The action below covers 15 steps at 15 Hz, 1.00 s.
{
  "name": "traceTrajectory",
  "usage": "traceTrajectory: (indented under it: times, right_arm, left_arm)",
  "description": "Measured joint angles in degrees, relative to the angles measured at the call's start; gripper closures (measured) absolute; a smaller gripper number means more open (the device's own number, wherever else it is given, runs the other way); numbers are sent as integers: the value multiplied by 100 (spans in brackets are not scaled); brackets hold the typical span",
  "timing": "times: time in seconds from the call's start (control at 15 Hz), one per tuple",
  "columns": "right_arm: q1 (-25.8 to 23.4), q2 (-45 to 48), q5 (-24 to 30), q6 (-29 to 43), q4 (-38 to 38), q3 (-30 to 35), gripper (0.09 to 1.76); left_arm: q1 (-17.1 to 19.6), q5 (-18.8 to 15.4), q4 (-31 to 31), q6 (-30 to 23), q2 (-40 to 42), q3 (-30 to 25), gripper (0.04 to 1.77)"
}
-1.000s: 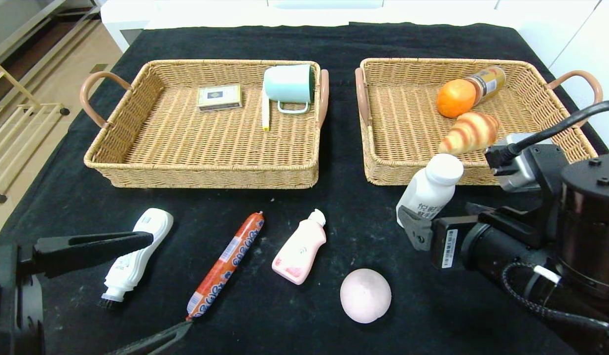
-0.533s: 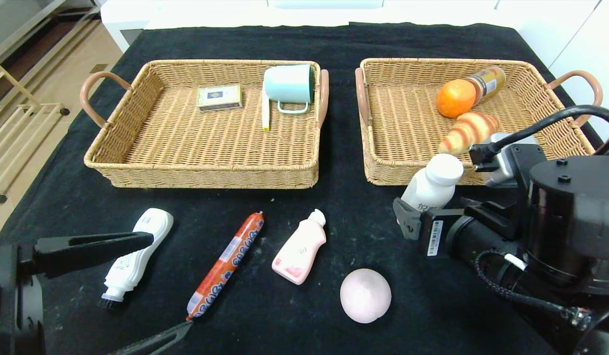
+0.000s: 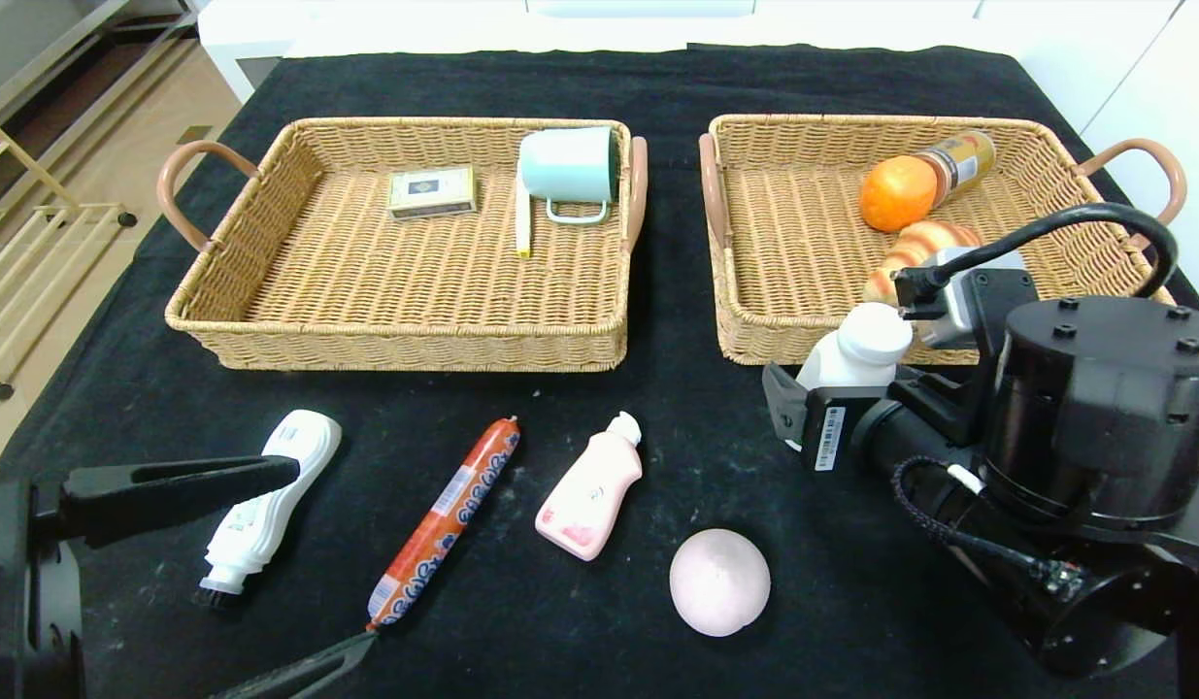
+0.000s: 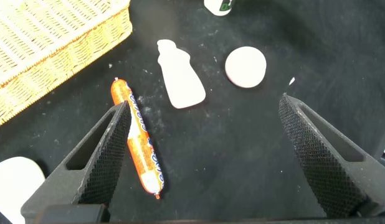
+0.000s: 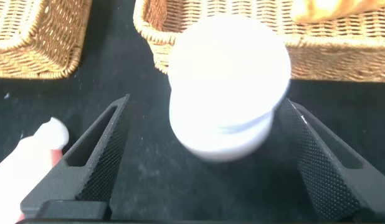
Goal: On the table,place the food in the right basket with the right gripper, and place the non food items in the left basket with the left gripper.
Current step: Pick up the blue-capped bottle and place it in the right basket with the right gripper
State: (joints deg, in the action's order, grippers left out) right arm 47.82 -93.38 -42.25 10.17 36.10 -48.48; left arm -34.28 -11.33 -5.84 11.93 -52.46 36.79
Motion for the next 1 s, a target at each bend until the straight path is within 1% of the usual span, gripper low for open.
traceTrajectory:
  times: [0.53, 0.6, 0.8, 0.87, 0.93, 1.0]
  right_arm:
    - [-89, -168, -22, 16, 102, -24, 14]
    - [-91, -179, -22, 17, 146, -22, 22]
    - [-130, -194, -22, 2, 148, 2, 71]
    - [-138, -204, -27, 0, 155, 24, 83]
    - [-139, -216, -28, 2, 166, 46, 90]
    - [-146, -223, -30, 2, 179, 63, 93]
  left_arm:
    - [0, 0, 0, 2, 43, 2, 9]
    - [0, -2, 0, 2, 43, 2, 9]
    - [0, -5, 2, 2, 45, 2, 9]
    - [0, -2, 2, 2, 50, 2, 9]
    - [0, -2, 0, 2, 54, 2, 9]
    - [0, 2, 0, 2, 61, 2, 9]
